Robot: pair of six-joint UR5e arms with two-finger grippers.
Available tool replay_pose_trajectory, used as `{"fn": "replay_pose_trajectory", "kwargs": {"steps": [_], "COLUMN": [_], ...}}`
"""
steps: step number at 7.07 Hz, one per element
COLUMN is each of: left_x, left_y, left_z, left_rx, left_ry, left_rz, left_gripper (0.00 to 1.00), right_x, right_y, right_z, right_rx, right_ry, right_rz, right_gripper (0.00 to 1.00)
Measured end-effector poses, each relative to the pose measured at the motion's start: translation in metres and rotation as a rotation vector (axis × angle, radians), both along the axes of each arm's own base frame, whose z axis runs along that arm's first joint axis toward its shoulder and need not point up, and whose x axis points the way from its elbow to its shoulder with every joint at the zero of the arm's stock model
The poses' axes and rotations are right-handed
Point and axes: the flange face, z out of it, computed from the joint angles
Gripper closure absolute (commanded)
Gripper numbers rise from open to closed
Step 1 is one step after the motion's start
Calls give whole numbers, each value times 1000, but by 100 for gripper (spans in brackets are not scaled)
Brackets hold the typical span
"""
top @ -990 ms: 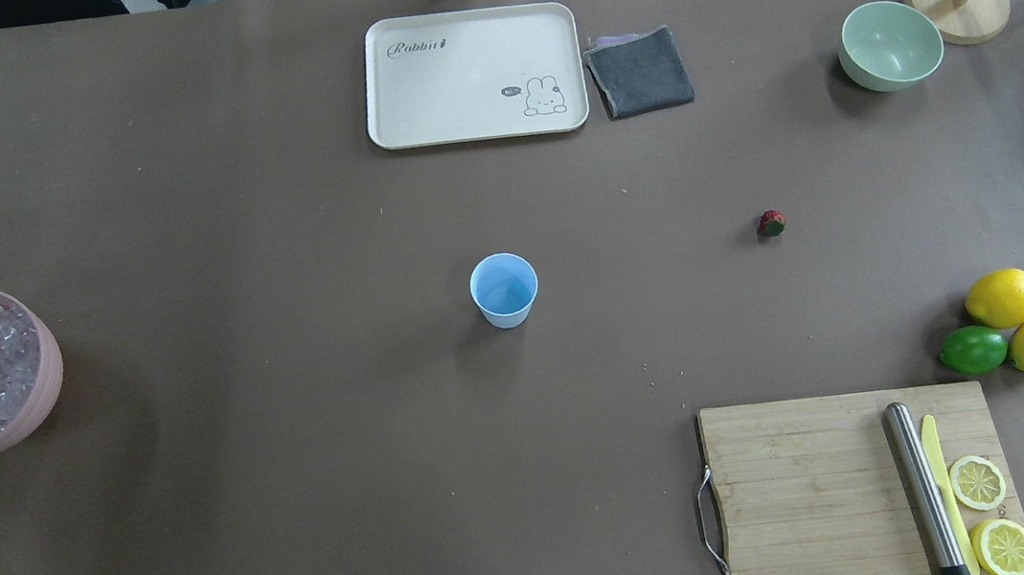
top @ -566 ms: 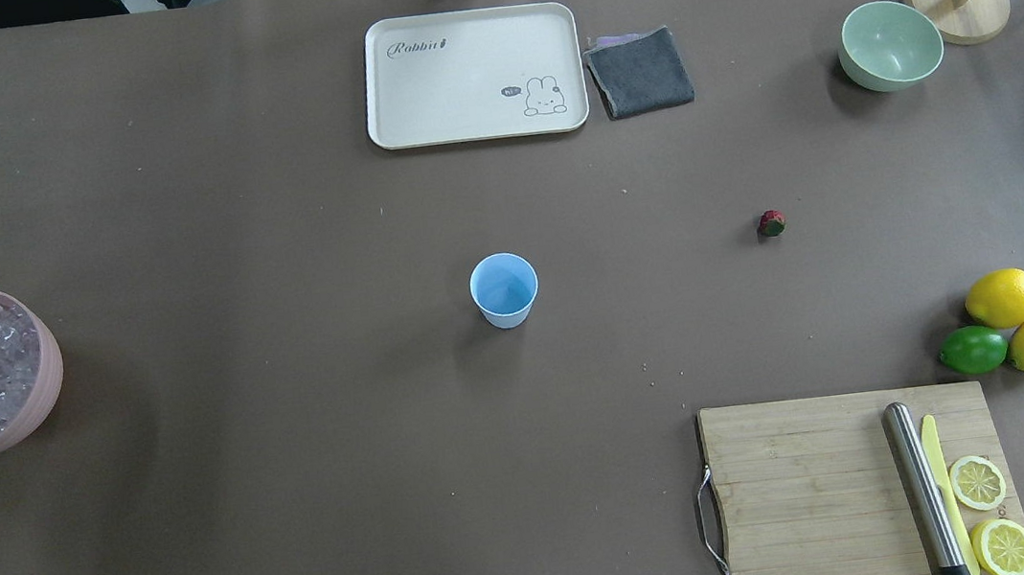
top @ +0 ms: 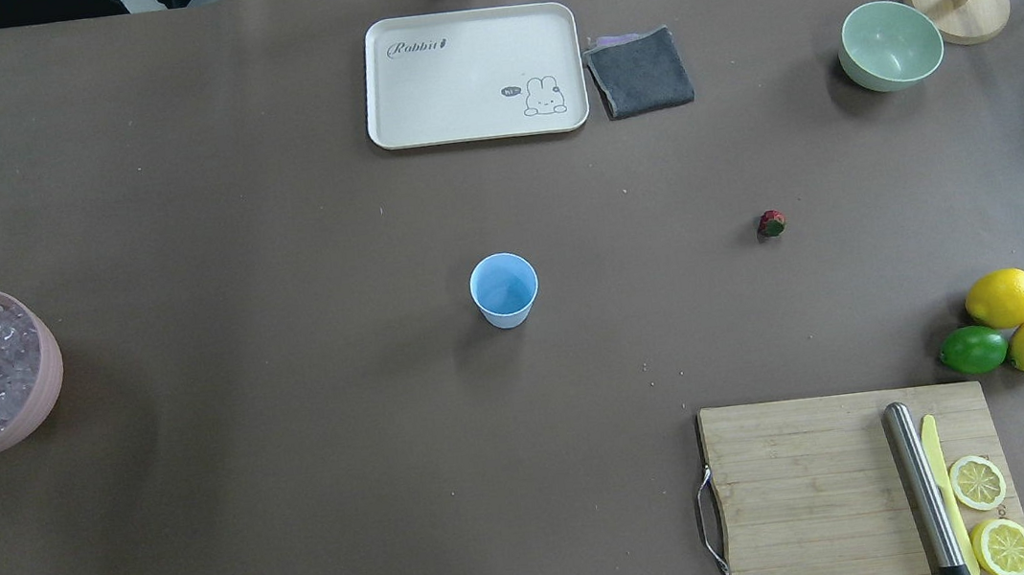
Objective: Put ice and strawberries in cup
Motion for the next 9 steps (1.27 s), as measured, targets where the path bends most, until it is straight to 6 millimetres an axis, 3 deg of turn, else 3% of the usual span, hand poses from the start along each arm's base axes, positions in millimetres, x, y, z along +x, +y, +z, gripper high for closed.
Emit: {"fn": "replay_pose_trajectory", "kwargs": {"steps": [4, 9], "left_x": [-1, -2], "left_y": [3, 1], "left_z": [5, 2], "left_rx": [-9, -3], "left_ry": [-1, -5], "left_rz": [-1, -3], "left_gripper": [2, 2], "right_x": [-4, -21], "right_y": [-8, -17], "right_z": [-8, -14], "right_rx": [52, 57], "right_ry": [89, 43], "right_rz": [-32, -59], "right_gripper": [0, 0]}}
